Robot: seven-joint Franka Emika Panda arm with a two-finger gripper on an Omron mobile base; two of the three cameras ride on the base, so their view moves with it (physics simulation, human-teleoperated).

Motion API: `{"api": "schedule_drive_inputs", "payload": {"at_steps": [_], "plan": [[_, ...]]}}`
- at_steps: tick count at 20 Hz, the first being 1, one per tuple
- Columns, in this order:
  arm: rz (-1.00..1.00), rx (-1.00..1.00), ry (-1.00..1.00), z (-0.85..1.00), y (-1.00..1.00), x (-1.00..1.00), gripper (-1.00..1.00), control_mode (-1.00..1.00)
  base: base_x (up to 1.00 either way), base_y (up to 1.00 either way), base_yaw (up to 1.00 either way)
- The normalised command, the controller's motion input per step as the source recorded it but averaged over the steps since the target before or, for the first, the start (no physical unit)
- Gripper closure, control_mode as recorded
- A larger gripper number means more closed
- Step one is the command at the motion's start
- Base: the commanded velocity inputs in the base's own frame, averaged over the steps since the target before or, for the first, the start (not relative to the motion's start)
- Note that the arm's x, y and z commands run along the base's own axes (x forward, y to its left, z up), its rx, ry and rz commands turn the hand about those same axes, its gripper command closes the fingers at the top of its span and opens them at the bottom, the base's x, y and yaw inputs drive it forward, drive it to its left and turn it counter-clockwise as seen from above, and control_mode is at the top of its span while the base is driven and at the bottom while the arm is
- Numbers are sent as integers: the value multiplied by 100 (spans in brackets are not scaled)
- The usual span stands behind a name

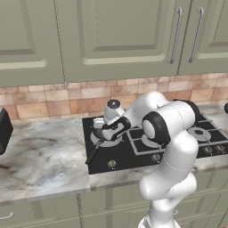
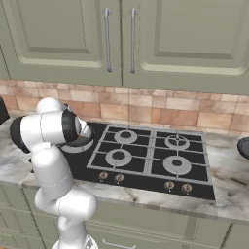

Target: Place both pans onto different burners. Then place the squash and the chicken drumstick on different pans.

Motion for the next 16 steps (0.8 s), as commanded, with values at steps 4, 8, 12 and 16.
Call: {"api": "schedule_drive_inputs", "payload": {"at_steps": [4, 8, 12, 16], "plan": [[0, 0, 0, 0, 0, 0, -100, -100, 0, 0, 0], [0, 0, 0, 0, 0, 0, -100, -100, 0, 0, 0], [0, 0, 0, 0, 0, 0, -100, -100, 0, 0, 0], [0, 0, 0, 0, 0, 0, -100, -100, 0, 0, 0]]}}
